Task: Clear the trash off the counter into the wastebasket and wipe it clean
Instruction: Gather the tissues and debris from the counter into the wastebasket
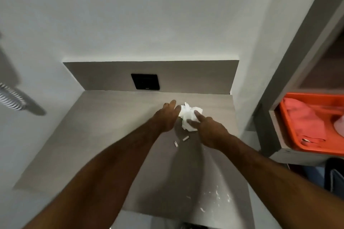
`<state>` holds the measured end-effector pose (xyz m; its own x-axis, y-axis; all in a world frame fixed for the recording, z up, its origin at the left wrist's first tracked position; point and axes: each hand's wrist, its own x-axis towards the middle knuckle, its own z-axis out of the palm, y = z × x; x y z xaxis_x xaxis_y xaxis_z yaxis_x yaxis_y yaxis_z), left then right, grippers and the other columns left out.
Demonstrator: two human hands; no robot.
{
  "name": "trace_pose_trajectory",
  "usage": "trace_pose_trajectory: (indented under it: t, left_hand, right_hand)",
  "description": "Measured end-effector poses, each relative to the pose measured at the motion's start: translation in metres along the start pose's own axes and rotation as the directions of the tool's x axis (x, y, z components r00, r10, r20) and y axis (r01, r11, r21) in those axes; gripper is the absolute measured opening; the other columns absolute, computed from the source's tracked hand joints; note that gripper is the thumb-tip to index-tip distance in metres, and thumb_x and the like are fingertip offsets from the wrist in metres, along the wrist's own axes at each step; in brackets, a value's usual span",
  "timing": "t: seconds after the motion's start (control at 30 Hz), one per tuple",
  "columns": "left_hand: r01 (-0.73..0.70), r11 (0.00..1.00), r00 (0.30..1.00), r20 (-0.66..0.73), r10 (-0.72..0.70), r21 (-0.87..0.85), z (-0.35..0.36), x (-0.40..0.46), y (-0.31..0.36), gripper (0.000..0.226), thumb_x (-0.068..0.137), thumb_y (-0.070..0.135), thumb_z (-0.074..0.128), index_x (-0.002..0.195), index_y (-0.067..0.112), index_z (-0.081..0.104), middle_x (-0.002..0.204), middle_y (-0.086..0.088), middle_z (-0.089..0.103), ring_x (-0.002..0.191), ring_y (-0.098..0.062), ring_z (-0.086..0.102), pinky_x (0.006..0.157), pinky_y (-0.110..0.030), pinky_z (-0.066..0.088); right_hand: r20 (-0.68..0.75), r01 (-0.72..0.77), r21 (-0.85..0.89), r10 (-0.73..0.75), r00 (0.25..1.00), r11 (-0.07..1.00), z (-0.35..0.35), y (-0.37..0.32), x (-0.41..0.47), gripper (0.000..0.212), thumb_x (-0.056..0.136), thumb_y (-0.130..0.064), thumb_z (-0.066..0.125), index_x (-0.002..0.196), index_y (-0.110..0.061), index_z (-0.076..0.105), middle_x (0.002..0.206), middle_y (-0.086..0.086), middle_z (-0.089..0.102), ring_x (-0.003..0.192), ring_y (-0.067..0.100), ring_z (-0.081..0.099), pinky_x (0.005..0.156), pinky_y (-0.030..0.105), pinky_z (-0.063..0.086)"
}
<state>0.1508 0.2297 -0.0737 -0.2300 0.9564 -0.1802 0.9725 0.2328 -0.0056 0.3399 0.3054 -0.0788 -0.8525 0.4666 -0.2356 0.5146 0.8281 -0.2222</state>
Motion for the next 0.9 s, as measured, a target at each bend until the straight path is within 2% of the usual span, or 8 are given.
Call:
trace_pose_trajectory:
  t: [0.03,0.1,0.2,0.37,0.43,0.57,0.73,0.9]
  left_hand:
    - [-0.044,0.999,0.998,0.034,0.044,-0.004,-0.001,0.017,-0.003,0.066,0.089,-0.002,0.050,0.150,0.011,0.027,0.159,-0.022,0.020,0.135,-0.044,0.037,0.105,-0.054,0.046]
    - [-0.180,0.984,0.976,0.123,0.178,0.008,-0.001,0.047,-0.004,0.080,0.090,0.001,0.055,0.155,0.027,0.016,0.165,-0.017,0.009,0.142,-0.043,0.030,0.110,-0.056,0.042]
    - [-0.283,0.959,0.930,0.239,0.277,-0.011,0.006,0.070,-0.002,0.066,0.096,0.022,0.054,0.151,0.043,0.024,0.162,-0.010,0.022,0.139,-0.038,0.036,0.111,-0.052,0.040]
    - [-0.326,0.945,0.935,0.157,0.316,0.035,0.013,0.069,-0.003,0.027,0.099,0.024,0.050,0.120,0.007,0.057,0.119,-0.020,0.060,0.105,-0.039,0.061,0.077,-0.038,0.044]
    - [-0.310,0.951,0.939,0.164,0.302,0.021,0.014,0.060,0.002,0.024,0.095,0.018,0.052,0.111,0.005,0.065,0.115,-0.021,0.060,0.103,-0.039,0.060,0.082,-0.042,0.046]
    - [-0.156,0.980,0.987,0.017,0.160,-0.122,0.024,0.040,0.002,0.017,0.086,0.009,0.056,0.095,0.003,0.069,0.109,-0.020,0.061,0.101,-0.038,0.061,0.082,-0.040,0.046]
    - [-0.007,0.974,0.996,-0.085,-0.013,-0.225,0.019,0.012,-0.014,0.017,0.082,0.007,0.058,0.090,0.000,0.073,0.100,-0.025,0.066,0.097,-0.040,0.063,0.081,-0.040,0.049]
    - [-0.047,0.914,0.921,-0.371,-0.116,-0.402,-0.004,-0.055,0.032,0.019,0.090,0.008,0.060,0.103,0.003,0.073,0.100,-0.018,0.075,0.096,-0.035,0.068,0.084,-0.034,0.049]
  right_hand:
    - [0.044,0.028,-0.085,-0.024,0.999,0.996,0.005,0.000,0.007,0.058,0.095,-0.024,0.048,0.149,-0.036,0.028,0.163,0.004,0.012,0.121,0.037,0.048,0.093,0.047,0.048]
    - [0.038,0.027,-0.204,-0.019,0.999,0.979,0.014,-0.001,0.012,0.053,0.096,-0.028,0.049,0.146,-0.030,0.032,0.152,0.009,0.032,0.112,0.037,0.052,0.086,0.046,0.052]
    - [-0.077,-0.090,-0.194,0.076,0.994,0.977,0.020,0.000,0.012,0.037,0.096,-0.030,0.049,0.131,-0.017,0.053,0.120,0.013,0.059,0.100,0.033,0.060,0.079,0.040,0.054]
    - [-0.141,-0.072,-0.211,0.042,0.989,0.975,0.026,0.008,0.002,0.031,0.097,-0.030,0.044,0.110,-0.012,0.067,0.106,0.009,0.069,0.090,0.032,0.064,0.073,0.037,0.055]
    - [-0.180,-0.084,-0.169,0.053,0.982,0.982,0.025,0.010,-0.001,0.025,0.092,-0.027,0.050,0.103,-0.013,0.068,0.101,0.008,0.071,0.086,0.032,0.066,0.073,0.036,0.056]
    - [-0.257,-0.146,-0.050,0.128,0.958,0.988,0.028,0.012,-0.008,0.016,0.083,-0.026,0.058,0.090,-0.016,0.069,0.089,0.008,0.073,0.077,0.034,0.067,0.066,0.033,0.054]
    - [-0.308,-0.170,0.394,0.304,0.902,0.903,0.036,0.023,-0.038,0.016,0.073,-0.011,0.062,0.085,-0.021,0.061,0.084,0.003,0.068,0.077,0.028,0.062,0.064,0.027,0.045]
    - [-0.305,-0.030,0.810,0.465,0.831,0.585,0.019,0.000,-0.093,0.018,0.076,-0.020,0.071,0.088,-0.018,0.058,0.080,-0.009,0.063,0.067,0.011,0.058,0.058,0.026,0.048]
